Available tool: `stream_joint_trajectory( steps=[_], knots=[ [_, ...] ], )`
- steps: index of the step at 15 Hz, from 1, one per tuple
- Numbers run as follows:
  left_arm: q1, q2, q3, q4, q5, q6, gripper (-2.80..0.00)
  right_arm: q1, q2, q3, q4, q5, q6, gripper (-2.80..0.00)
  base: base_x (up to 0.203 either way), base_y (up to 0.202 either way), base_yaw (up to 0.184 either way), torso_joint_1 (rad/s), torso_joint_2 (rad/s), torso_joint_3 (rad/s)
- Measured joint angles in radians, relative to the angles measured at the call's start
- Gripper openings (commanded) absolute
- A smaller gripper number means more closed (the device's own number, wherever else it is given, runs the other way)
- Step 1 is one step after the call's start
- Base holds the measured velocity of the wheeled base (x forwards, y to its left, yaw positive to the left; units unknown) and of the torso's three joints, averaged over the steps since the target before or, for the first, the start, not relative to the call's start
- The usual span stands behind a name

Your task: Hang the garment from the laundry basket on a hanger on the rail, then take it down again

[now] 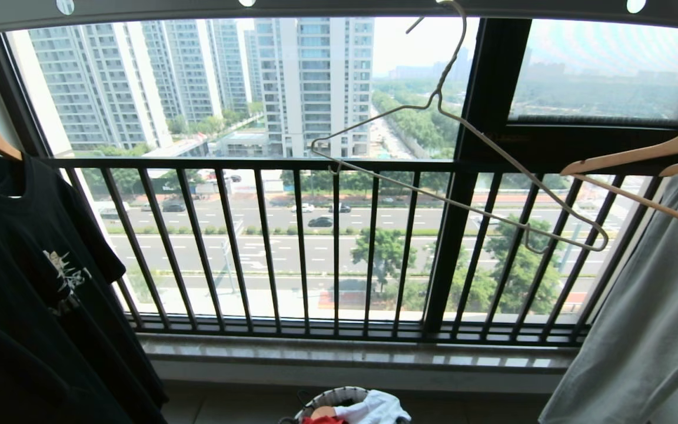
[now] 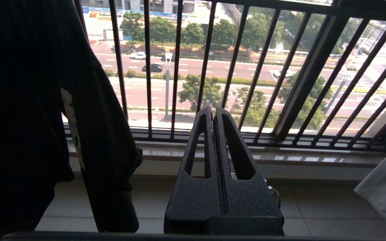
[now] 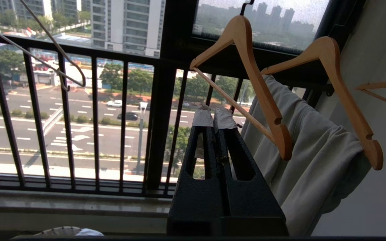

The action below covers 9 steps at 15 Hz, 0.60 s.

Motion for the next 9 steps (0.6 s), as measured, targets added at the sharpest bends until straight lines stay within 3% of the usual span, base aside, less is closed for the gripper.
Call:
stream_joint_trajectory(
  steps=[4, 6, 9],
  knots=[
    [0.031, -0.192, 0.239, -0.012, 0.009, 0.132, -2.8, -0.036, -0.127, 0.167, 0.012, 0.034, 0.0, -2.8, 0.0, 0.0, 0.0, 0.0, 0.0, 0.0],
    [0.036, -0.244, 0.357, -0.097, 0.015, 0.179, -2.8, -0.042, -0.2, 0.298, 0.007, 0.089, 0.012, -2.8, 0.0, 0.0, 0.0, 0.0, 0.0, 0.0],
    [0.038, -0.274, 0.544, -0.279, 0.018, 0.248, -2.8, -0.045, -0.26, 0.503, -0.106, 0.128, 0.109, -2.8, 0.0, 0.0, 0.0, 0.0, 0.0, 0.0]
  ],
)
